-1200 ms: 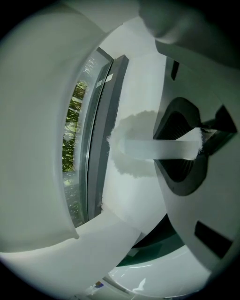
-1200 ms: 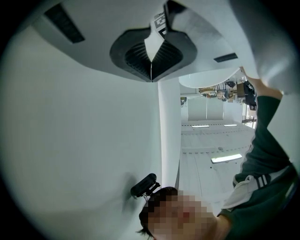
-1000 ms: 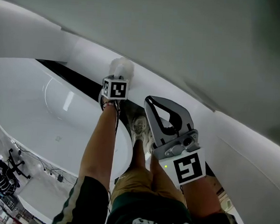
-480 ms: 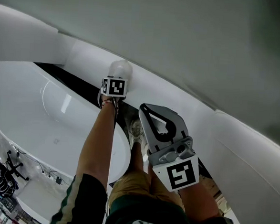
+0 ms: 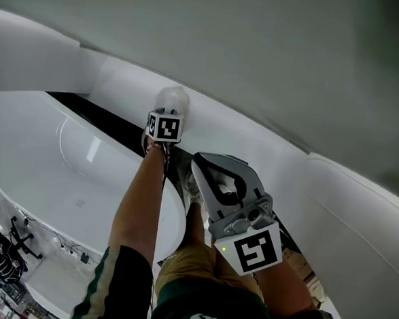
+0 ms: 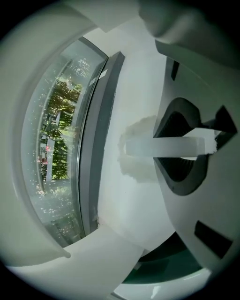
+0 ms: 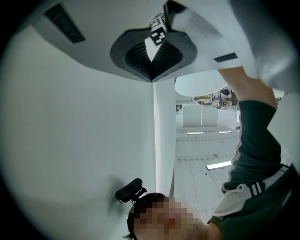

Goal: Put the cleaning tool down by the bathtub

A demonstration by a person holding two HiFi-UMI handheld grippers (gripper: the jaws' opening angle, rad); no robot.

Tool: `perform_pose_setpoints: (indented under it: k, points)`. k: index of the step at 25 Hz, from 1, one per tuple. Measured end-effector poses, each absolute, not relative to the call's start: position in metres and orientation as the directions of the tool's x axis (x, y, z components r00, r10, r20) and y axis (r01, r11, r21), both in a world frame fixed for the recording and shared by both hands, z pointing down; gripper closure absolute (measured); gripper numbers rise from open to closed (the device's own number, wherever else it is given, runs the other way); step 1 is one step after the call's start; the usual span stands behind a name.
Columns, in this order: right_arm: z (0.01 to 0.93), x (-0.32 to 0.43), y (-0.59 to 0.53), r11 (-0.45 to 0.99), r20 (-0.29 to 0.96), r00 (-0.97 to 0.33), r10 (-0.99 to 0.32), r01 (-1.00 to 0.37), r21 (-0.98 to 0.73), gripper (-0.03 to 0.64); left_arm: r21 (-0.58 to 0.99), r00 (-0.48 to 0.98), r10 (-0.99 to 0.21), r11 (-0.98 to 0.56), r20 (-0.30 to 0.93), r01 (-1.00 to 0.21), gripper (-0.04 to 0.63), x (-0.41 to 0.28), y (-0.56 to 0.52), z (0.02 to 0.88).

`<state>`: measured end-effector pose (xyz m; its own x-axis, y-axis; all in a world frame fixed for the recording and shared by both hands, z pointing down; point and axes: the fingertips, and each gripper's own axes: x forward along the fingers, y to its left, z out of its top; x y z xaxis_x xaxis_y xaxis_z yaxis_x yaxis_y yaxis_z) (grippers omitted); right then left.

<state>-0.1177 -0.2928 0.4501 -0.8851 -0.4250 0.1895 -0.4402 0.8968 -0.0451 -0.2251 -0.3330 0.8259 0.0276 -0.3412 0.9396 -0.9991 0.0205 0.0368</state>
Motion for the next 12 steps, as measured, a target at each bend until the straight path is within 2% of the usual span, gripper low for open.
perform_pose_setpoints:
  k: [12]
  points:
    - [0.458,-0.126,-0.292,0.900,0.205,-0.885,-0.417,-0.434,-0.044,0.601,0.035,0.001,-0.400,0.079,0.916,-0.996,0.498,-0.236,-0.332,0.827]
